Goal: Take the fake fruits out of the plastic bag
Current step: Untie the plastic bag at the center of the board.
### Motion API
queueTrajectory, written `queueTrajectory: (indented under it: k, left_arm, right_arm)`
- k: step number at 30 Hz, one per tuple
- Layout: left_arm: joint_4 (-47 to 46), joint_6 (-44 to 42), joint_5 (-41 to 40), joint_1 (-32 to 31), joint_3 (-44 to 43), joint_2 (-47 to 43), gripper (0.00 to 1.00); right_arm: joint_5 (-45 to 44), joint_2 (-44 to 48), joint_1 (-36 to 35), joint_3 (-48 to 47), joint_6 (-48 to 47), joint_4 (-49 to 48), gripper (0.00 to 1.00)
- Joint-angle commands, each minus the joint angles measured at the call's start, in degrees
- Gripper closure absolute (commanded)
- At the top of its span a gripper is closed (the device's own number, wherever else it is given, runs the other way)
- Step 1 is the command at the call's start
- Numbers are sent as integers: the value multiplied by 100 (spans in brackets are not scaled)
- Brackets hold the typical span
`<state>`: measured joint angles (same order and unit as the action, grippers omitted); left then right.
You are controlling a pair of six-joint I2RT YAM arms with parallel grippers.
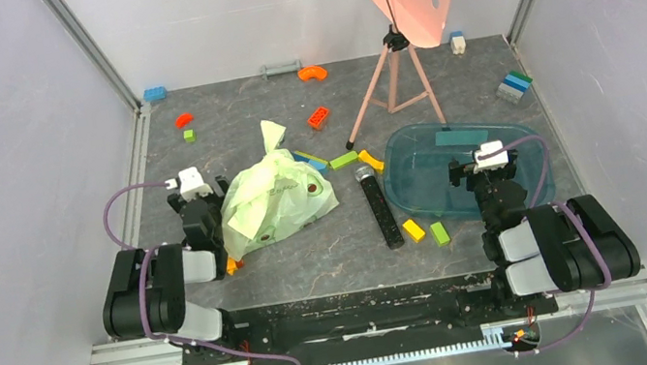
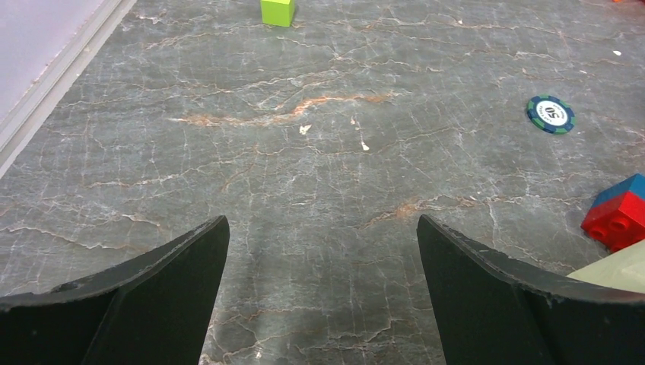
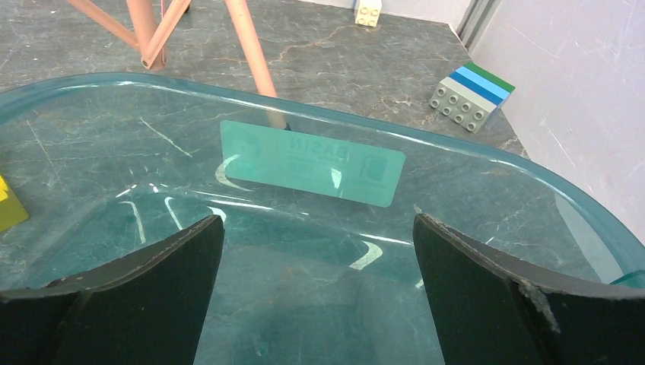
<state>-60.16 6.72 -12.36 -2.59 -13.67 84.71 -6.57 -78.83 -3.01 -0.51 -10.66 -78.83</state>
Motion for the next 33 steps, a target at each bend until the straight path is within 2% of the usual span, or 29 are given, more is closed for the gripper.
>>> queueTrajectory:
  k: [1,4,6,9,12,14,20,25,29,33]
  left_arm:
    - [-209,-154,-263,14,-8,-165,0]
    - [161,-133,-345,14,-82,-425,0]
    - [735,-34,-635,13,-224,-769,0]
    - [1833,218,-1097,1,-520,-1339,0]
    - [3236,1126,-1623,4,-1082,-1794,0]
    - [3956,1432,-1496,3,-1490,-1910,0]
    - [6374,2538,-1121,3,-2818,-1918,0]
    - [7609,2774,-786,8,-3501,-1983,0]
    - [8303,2586,-585,10,-3774,-2305,0]
    - [8489,2500,-603,10,-3588,-2911,0]
  right_arm:
    - [-117,-3,-7,527,55,-218,2]
    - [-95,-16,-5,516,46,-208,2]
    - [-97,-22,-7,513,44,-205,2]
    - [-92,-21,-4,514,46,-203,2]
    - [-82,-15,-3,513,48,-190,2]
    - [-27,95,-3,499,27,-96,2]
    - [-160,1143,-3,-116,83,1704,2]
    - [-376,1913,-3,-424,794,2691,2]
    - [-252,2225,0,-726,1057,3498,2]
    - [-134,2420,-7,-970,1503,4096,2]
